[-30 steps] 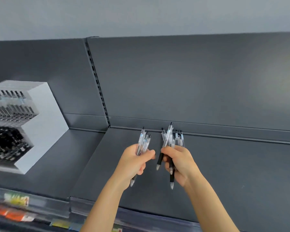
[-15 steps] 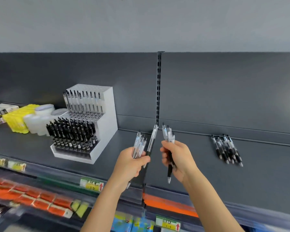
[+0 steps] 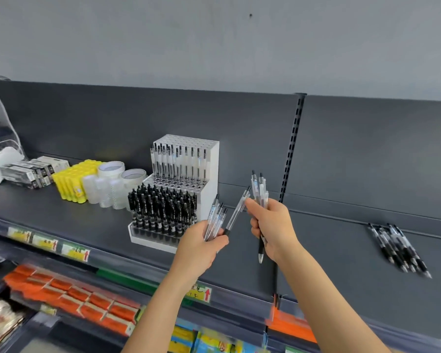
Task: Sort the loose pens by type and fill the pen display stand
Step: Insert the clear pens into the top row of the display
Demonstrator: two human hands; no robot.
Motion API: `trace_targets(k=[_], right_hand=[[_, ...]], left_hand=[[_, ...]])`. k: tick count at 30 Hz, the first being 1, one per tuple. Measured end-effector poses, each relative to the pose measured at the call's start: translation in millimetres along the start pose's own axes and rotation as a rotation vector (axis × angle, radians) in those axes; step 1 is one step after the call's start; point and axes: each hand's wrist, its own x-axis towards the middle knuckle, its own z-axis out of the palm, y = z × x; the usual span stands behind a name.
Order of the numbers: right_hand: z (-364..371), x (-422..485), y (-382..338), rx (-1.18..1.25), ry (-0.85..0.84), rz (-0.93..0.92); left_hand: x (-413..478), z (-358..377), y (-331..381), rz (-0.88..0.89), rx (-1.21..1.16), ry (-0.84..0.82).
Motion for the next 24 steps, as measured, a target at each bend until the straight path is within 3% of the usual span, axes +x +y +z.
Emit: trace_targets(k=[12, 18, 24], right_hand=[[67, 95, -28, -0.091, -0.05, -0.201], [90, 125, -42, -0.065, 0.023, -0.308], [116, 143, -43, -0.155, 0.098, -0.412]], left_hand=[[92, -56, 27, 0.258, 0.444, 0.119], [127, -91, 36, 0.259, 0.485, 0.291], [161, -124, 31, 0.245, 0.582, 0.353]])
